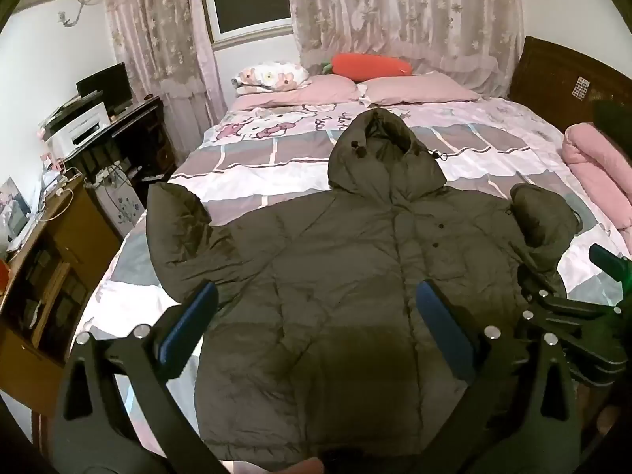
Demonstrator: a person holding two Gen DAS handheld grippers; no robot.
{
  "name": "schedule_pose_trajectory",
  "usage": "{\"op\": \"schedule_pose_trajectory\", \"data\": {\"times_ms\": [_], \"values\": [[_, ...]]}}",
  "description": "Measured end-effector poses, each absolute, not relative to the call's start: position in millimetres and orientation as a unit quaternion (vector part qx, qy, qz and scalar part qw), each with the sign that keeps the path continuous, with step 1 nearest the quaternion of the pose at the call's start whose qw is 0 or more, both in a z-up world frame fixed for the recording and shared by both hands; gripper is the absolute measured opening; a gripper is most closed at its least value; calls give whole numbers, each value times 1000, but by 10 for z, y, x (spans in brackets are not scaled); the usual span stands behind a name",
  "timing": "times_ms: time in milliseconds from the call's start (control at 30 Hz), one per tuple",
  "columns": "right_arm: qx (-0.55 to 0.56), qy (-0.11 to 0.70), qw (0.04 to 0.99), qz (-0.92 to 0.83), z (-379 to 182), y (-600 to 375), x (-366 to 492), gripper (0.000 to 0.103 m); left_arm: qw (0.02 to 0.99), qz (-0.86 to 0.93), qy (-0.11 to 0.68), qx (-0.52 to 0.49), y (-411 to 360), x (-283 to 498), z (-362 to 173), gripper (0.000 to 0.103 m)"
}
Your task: Fold large clothes
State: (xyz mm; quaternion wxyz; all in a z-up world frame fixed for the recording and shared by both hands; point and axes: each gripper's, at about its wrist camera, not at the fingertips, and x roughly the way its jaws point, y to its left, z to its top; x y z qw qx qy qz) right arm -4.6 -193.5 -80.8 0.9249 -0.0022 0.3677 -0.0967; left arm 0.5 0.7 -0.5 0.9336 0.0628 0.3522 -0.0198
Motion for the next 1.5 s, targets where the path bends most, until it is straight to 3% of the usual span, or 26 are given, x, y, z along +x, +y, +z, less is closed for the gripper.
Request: {"op": "schedule_pose_trajectory", "data": {"times_ms": [1500], "values": [[-24, 380, 920, -89, -930, -1796, 14, 102, 931, -24, 358, 66, -35, 2, -52, 101]]}}
